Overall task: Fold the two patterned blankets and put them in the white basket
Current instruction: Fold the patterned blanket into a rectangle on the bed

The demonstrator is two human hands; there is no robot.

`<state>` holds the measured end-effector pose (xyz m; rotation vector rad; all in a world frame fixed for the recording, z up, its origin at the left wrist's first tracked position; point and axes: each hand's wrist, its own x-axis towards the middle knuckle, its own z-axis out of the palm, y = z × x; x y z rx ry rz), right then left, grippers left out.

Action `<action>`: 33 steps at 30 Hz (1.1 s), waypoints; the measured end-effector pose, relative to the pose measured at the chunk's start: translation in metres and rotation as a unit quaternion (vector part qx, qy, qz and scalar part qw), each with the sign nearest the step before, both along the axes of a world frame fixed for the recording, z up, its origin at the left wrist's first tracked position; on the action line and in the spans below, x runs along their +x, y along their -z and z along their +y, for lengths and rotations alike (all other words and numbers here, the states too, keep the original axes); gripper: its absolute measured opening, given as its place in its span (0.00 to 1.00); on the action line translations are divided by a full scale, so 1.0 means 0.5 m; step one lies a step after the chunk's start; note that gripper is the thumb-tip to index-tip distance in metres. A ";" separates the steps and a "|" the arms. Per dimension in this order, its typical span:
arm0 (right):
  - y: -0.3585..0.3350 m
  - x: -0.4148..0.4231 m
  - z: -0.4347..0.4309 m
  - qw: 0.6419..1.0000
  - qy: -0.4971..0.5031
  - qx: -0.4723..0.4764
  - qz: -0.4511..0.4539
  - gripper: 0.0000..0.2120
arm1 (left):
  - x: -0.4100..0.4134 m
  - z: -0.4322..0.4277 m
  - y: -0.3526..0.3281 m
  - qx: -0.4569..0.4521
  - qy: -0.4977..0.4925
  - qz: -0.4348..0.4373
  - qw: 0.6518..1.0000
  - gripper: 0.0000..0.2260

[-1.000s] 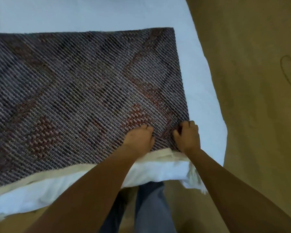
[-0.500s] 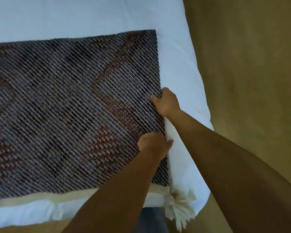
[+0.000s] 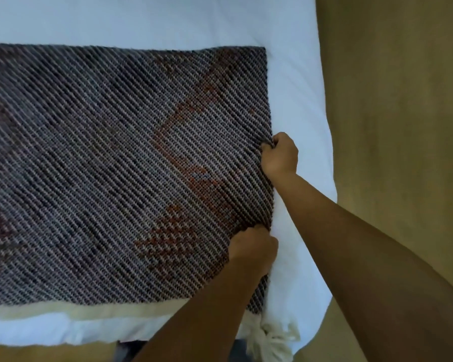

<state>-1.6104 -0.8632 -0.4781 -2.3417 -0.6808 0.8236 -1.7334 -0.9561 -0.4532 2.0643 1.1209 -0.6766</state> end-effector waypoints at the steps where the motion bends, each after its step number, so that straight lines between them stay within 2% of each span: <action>1: -0.001 0.001 0.009 1.000 -0.004 -0.007 0.013 0.04 | 0.002 0.002 0.000 0.001 -0.021 0.009 1.000 0.14; 3: -0.007 0.005 0.027 0.999 -0.005 -0.002 0.046 0.05 | 0.010 0.009 0.002 0.000 -0.045 0.026 0.999 0.16; 7: -0.026 0.006 0.064 0.997 -0.012 0.027 0.068 0.11 | 0.015 0.038 -0.010 -0.027 -0.039 0.055 0.997 0.11; 10: -0.043 -0.009 0.089 0.998 -0.002 0.040 0.051 0.12 | -0.010 0.059 -0.025 -0.064 -0.088 0.033 0.993 0.11; 18: -0.111 -0.124 0.163 0.999 -0.019 0.039 0.004 0.13 | -0.176 0.122 -0.059 -0.165 -0.252 -0.046 0.952 0.11; 23: -0.159 -0.293 0.229 0.997 -0.062 0.051 -0.012 0.19 | -0.312 0.133 -0.084 -0.127 -0.378 -0.123 0.909 0.12; 25: -0.175 -0.376 0.263 0.994 -0.088 0.041 -0.041 0.21 | -0.386 0.140 -0.091 -0.114 -0.427 -0.123 0.888 0.06; 27: -0.187 -0.467 0.302 0.990 -0.117 0.042 -0.067 0.20 | -0.478 0.152 -0.090 -0.081 -0.470 -0.132 0.869 0.07; 29: -0.191 -0.555 0.343 0.985 -0.145 0.047 -0.082 0.19 | -0.574 0.183 -0.099 -0.064 -0.491 -0.184 0.849 0.11; 30: -0.190 -0.604 0.365 0.983 -0.157 0.045 -0.085 0.18 | -0.629 0.201 -0.098 -0.048 -0.506 -0.205 0.836 0.10; 32: -0.185 -0.708 0.410 0.982 -0.166 0.038 -0.081 0.16 | -0.742 0.233 -0.088 -0.037 -0.520 -0.222 0.824 0.02; 33: -0.182 -0.747 0.430 0.982 -0.168 0.031 -0.081 0.16 | -0.788 0.249 -0.084 -0.031 -0.520 -0.222 0.824 0.03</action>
